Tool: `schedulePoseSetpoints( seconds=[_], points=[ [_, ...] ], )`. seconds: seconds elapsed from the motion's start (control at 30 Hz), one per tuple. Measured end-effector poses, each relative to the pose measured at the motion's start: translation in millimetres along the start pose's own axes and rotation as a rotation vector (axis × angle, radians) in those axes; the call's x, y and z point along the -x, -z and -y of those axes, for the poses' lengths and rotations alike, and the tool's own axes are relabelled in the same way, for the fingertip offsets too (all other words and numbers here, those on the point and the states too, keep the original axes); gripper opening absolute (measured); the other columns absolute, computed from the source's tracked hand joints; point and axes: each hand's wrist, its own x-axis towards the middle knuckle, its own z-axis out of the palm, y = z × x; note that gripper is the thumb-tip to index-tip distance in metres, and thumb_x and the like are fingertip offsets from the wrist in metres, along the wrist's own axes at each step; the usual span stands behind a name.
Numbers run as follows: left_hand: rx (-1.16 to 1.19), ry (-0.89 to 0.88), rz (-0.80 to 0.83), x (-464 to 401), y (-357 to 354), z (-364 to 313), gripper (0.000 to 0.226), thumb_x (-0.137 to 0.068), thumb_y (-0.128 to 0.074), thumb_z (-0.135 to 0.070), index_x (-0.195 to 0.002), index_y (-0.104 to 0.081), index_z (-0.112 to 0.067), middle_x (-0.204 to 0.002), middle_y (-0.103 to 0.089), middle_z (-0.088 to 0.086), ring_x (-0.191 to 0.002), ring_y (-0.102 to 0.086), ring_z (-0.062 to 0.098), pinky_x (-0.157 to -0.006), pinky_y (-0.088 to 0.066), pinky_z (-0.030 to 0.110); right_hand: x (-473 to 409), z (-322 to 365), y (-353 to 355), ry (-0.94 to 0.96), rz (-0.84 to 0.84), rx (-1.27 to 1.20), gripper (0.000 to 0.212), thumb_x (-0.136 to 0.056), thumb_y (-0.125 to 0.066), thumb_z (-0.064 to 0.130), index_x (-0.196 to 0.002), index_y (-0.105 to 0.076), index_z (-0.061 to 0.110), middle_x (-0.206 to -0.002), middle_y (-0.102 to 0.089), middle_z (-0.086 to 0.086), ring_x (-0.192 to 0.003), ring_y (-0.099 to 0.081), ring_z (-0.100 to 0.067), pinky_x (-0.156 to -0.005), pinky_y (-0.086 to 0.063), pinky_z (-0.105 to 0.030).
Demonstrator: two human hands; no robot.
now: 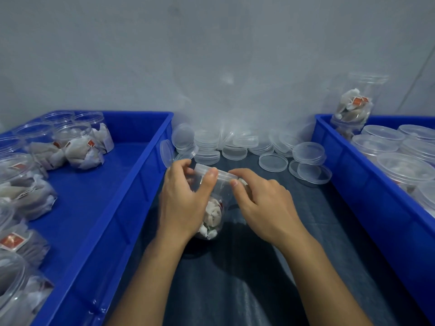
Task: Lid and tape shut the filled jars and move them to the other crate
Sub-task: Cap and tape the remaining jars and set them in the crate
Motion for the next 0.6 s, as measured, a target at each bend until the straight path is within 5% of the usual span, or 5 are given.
schedulePoseSetpoints(
  seconds=[0.23,0.4,0.6],
  points=[
    [-0.053,-0.032,0.042,5,-2,-10,0.075,-0.083,-0.054,-0.079,-0.141,-0.049,-0.033,-0.116,-0.068,-0.011,-0.103,-0.064,0.005,-0.094,-0.054,0.042,5,10,3,0.029,0.019,-0.057,0.044,-0.096,-0.026,0.049,-0.132,-0.051,0.047,-0.068,-0.061,0.012,-0.08,-0.061,-0.026,-0.08,-0.047,-0.046],
    [0.041,0.037,0.051,-1,2,-6,0.075,-0.082,-0.058,-0.076,-0.144,-0.051,-0.035,-0.113,-0.069,-0.014,-0.101,-0.066,-0.002,-0.093,-0.056,0.036,3,2,4,0.06,0.016,-0.001,0.04,-0.105,-0.033,0.043,-0.141,-0.046,0.05,-0.056,-0.047,0.018,-0.078,-0.06,-0.027,-0.079,-0.047,-0.047],
    [0.067,0.01,0.088,-1,2,-2,0.072,-0.088,-0.064,-0.075,-0.147,-0.049,-0.036,-0.115,-0.069,-0.013,-0.098,-0.064,-0.007,-0.082,-0.05,0.021,-1,-11,2,0.032,-0.01,0.091,0.036,-0.106,-0.033,0.048,-0.14,-0.044,0.051,-0.094,-0.075,0.015,-0.096,-0.065,-0.032,-0.078,-0.043,-0.045]
  ],
)
